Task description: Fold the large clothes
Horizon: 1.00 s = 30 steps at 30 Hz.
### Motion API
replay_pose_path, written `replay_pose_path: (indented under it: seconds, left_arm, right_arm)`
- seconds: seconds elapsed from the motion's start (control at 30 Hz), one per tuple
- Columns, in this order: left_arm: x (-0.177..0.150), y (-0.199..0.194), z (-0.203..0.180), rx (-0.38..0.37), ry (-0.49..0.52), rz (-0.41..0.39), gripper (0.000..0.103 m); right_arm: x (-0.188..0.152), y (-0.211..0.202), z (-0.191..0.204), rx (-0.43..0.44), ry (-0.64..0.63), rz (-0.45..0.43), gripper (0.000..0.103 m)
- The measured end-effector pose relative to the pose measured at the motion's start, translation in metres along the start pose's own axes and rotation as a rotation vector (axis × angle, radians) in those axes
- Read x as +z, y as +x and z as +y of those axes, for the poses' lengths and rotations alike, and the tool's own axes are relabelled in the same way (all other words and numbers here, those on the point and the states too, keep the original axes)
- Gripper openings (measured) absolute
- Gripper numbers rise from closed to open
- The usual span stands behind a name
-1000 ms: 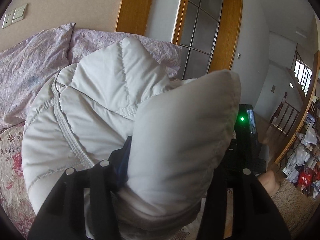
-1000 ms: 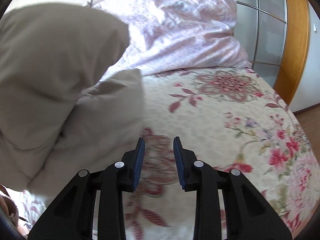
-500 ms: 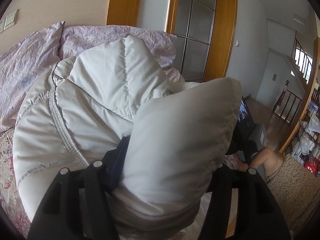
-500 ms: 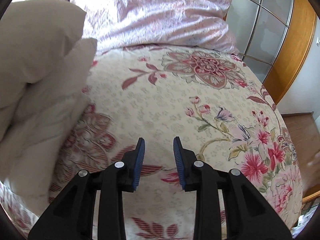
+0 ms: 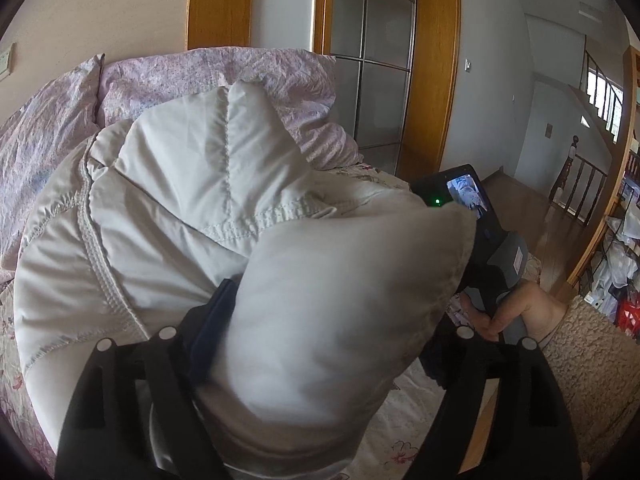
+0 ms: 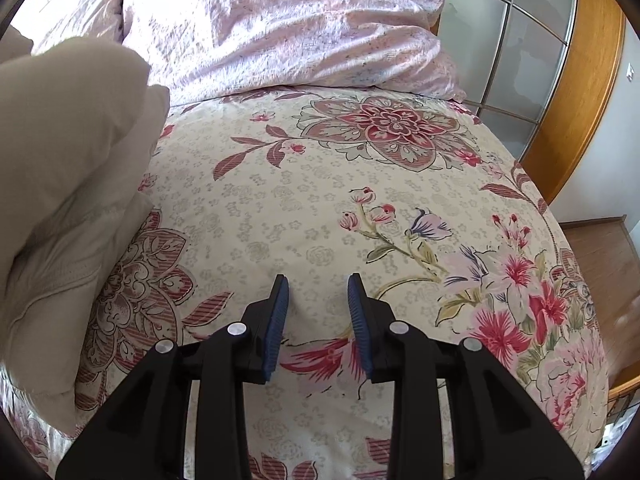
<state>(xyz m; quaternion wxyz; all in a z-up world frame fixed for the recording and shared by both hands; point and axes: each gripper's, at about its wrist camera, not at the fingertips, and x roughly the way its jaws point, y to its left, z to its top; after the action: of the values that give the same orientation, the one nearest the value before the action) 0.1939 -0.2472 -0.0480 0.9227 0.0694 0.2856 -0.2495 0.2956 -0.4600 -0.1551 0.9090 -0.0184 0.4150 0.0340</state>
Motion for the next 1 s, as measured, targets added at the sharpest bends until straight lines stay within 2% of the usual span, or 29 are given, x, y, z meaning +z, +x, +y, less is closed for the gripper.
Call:
replay_pose_path:
  seconds: [0.1,0.23,0.43,0.67,0.83,0.93,1.0]
  left_arm:
    - [0.002,0.012,-0.013,0.014,0.045,0.028,0.085]
    - [0.001,0.028,-0.026,0.028,0.114,0.074,0.097]
    - [0.003,0.013,-0.033,0.022,0.121,0.058,0.098]
    - [0.013,-0.023,-0.044,-0.025,0.105,0.011,0.098]
    - [0.024,-0.073,-0.04,-0.094,0.08,-0.085,0.098]
    - [0.031,-0.102,-0.024,-0.049,0.047,-0.157,0.098]
    - [0.035,-0.113,-0.006,0.008,-0.001,-0.177,0.098]
  right_arm:
    - [0.0,0.0,-0.004,0.012,0.023,0.003,0.036]
    - [0.0,0.001,-0.005,0.014,0.032,0.004,0.036]
    - [-0.001,0.001,-0.007,0.014,0.045,0.004,0.036]
    - [-0.001,0.0,-0.007,0.014,0.049,0.004,0.037]
    - [0.0,0.001,-0.008,0.016,0.05,0.005,0.037]
    - [0.0,0.001,-0.007,0.016,0.05,0.005,0.037]
    - [0.0,0.001,-0.008,0.017,0.05,0.005,0.037]
